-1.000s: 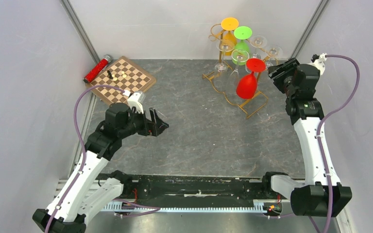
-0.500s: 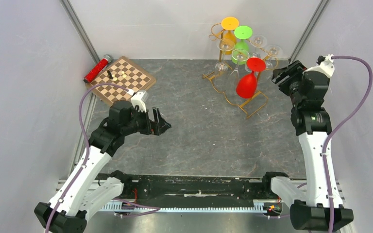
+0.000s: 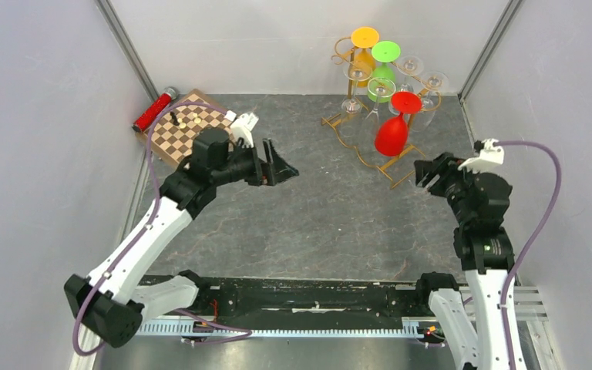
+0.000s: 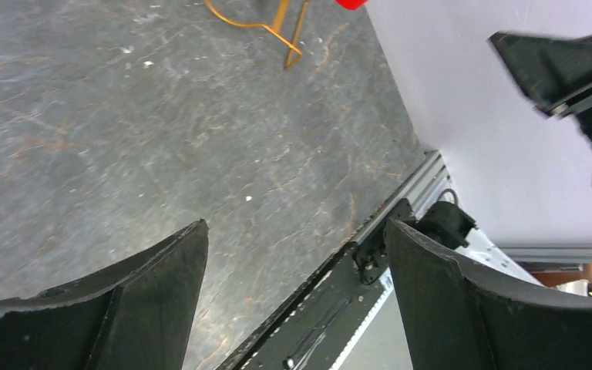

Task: Take the wine glass off the wine glass rack
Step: Adjust the wine rack at the center of the board, then pick up the wine glass from the wine rack.

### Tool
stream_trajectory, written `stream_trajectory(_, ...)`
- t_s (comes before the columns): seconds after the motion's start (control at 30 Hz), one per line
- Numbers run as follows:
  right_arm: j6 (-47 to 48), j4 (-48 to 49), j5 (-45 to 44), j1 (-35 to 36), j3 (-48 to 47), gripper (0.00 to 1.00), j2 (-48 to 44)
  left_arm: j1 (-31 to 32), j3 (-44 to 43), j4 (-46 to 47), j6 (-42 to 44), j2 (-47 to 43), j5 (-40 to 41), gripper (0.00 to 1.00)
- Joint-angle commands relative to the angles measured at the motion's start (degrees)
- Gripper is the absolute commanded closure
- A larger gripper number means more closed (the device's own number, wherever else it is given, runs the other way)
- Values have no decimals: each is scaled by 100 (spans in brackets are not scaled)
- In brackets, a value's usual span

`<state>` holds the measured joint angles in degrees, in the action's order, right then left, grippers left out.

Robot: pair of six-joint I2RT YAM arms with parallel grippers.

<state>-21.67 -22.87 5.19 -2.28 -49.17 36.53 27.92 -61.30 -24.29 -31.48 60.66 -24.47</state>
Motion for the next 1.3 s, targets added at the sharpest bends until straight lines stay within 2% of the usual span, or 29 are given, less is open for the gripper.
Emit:
stream_trajectory(0.0, 283, 405, 923, 168, 672, 36, -558, 369, -520, 732, -716, 531, 75, 11)
stream_trajectory(0.17, 407, 489, 1330, 442, 1446, 38, -1235, 511, -836, 1551, -1520, 1142, 68, 13)
stream_trajectory(0.43, 788, 684, 1797, 732, 2110, 40, -1708, 664, -1976, 1968, -2315, 2284, 311, 17)
stream_trajectory(0.7, 827, 978, 1865, 843, 2203, 42, -1520, 653, -3418, 2150, -2977, 3518, 366, 20)
stream_trajectory(1.0, 1245, 2043, 1527, 1235, 2361, 44, -1062, 551, -4130, 2326, -3548, 4346, 505, 23)
stream_trajectory(1.27, 2272, 2242, 1029, 2399, 2236, 44, -784, 266, -4355, 2636, -3970, 4795, 380, 25)
